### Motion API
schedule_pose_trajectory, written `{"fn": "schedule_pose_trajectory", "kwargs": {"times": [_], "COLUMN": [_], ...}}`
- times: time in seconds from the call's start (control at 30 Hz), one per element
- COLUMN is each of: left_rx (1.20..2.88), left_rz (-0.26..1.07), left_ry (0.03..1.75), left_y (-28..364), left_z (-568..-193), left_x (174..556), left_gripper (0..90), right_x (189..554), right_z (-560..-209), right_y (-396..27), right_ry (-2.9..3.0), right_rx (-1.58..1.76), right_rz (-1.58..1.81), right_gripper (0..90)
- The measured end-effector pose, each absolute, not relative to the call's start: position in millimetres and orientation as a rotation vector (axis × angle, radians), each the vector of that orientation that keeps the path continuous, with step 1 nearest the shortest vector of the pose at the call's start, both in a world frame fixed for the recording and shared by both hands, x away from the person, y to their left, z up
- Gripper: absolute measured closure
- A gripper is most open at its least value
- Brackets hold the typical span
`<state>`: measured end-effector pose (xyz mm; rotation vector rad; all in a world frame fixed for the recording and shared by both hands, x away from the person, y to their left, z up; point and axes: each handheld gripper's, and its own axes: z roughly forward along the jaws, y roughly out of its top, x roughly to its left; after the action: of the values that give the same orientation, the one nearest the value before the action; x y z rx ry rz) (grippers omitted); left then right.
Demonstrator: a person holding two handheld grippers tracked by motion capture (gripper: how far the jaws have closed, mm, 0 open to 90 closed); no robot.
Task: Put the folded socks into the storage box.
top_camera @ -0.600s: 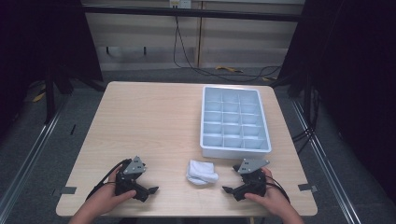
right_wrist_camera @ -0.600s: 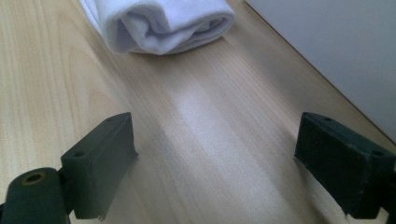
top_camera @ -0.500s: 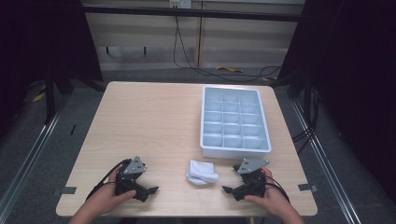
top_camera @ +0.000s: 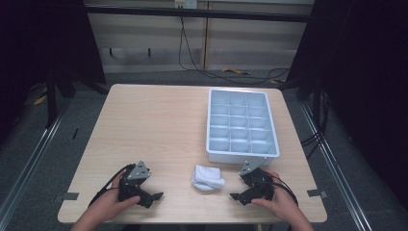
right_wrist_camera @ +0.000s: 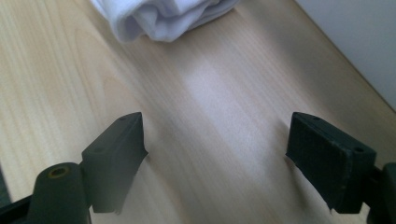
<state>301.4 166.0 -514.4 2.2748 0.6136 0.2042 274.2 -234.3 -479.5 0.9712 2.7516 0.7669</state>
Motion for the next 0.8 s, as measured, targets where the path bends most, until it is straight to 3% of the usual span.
{"fn": "schedule_pose_trajectory", "kwargs": {"times": [0.8], "left_rx": [2.275], "left_rz": [0.204], "left_ry": [0.613], "left_y": [166], "left_z": [-514], "left_x": [301], "left_gripper": [0.0], "right_x": [273], "right_z": [-444], "right_y": [-218], "right_ry": [2.812], "right_rx": [0.892], "right_rz": [0.612], "right_gripper": [18.1]}}
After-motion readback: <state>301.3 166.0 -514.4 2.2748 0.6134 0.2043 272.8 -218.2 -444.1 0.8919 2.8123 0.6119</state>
